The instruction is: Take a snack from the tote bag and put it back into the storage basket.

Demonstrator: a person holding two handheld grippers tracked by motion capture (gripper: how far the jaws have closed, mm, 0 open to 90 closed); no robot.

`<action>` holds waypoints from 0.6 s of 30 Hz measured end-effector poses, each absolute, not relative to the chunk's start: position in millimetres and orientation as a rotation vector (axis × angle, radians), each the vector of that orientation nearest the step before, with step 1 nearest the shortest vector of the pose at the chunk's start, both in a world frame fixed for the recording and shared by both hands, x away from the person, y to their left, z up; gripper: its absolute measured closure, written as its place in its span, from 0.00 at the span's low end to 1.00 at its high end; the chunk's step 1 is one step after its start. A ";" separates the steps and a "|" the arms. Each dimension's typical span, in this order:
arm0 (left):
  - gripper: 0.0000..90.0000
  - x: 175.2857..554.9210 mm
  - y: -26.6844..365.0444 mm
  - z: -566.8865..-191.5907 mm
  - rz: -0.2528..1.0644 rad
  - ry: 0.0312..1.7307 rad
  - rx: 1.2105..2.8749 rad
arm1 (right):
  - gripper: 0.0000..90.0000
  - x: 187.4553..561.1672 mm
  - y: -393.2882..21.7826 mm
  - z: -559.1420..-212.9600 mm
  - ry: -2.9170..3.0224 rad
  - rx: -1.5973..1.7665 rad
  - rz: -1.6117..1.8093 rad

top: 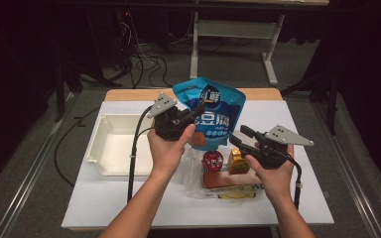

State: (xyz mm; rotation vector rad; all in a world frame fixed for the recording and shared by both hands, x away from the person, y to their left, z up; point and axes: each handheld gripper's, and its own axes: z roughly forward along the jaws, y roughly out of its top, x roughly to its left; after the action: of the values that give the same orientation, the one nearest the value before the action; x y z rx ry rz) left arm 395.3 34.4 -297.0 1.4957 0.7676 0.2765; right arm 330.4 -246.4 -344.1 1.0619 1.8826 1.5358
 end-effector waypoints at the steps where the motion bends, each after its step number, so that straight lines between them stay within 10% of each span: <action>1: 1.00 395.6 36.4 -296.3 0.274 0.766 1.491 | 0.49 328.7 -248.8 -347.6 1.883 1.076 1.529; 18: 1.00 398.9 83.0 -292.4 0.326 0.805 1.463 | 0.45 308.6 -273.4 -388.4 1.889 1.202 1.463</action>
State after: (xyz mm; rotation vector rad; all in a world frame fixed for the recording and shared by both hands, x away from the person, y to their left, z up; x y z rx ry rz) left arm 398.9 83.0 -292.4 1.4625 0.8047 0.3258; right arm 308.6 -273.4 -388.4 1.2015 1.8888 1.4631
